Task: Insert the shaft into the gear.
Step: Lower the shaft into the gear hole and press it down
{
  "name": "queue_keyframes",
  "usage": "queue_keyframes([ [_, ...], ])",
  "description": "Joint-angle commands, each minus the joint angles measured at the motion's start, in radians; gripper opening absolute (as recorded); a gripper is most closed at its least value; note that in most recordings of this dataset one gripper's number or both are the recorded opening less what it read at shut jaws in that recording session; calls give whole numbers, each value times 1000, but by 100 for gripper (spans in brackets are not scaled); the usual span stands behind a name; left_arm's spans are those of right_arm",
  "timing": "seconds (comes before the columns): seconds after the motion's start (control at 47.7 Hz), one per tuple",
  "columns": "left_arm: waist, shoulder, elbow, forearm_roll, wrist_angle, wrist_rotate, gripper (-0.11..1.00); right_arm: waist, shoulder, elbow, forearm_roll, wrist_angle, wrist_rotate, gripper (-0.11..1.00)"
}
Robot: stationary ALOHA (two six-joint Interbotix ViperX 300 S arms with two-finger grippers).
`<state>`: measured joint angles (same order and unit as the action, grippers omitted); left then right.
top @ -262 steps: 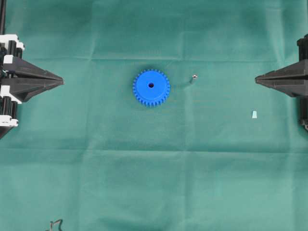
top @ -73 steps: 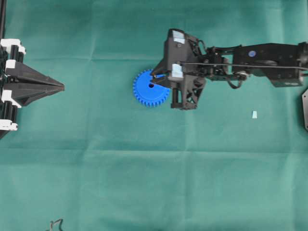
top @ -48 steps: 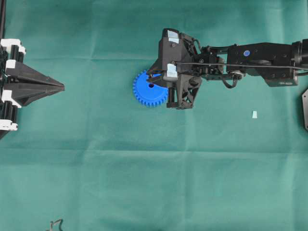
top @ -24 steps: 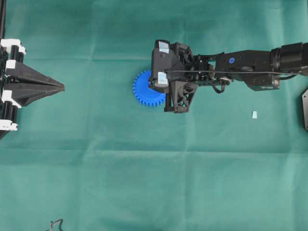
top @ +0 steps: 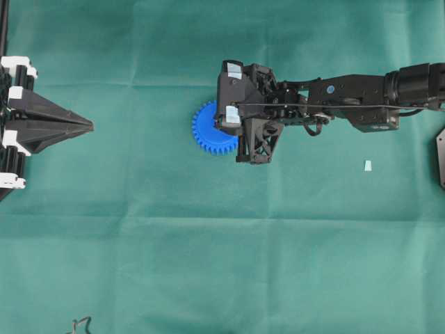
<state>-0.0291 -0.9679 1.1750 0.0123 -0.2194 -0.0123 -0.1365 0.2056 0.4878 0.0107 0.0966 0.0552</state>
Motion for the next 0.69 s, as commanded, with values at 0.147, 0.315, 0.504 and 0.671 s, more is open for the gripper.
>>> queue_keyframes([
  [0.147, -2, 8, -29, 3, -6, -2, 0, 3, -14, -5, 2, -2, 2, 17],
  [0.315, -2, 6, -29, 3, -8, -2, 0, 2, -14, -5, 3, -8, 2, 30],
  [0.504, -2, 8, -28, 3, -6, -2, 0, 3, -14, -5, 3, -31, 3, 86],
  [0.671, -2, 8, -29, 3, -6, -2, 0, 2, -14, -5, 3, -31, 3, 96],
])
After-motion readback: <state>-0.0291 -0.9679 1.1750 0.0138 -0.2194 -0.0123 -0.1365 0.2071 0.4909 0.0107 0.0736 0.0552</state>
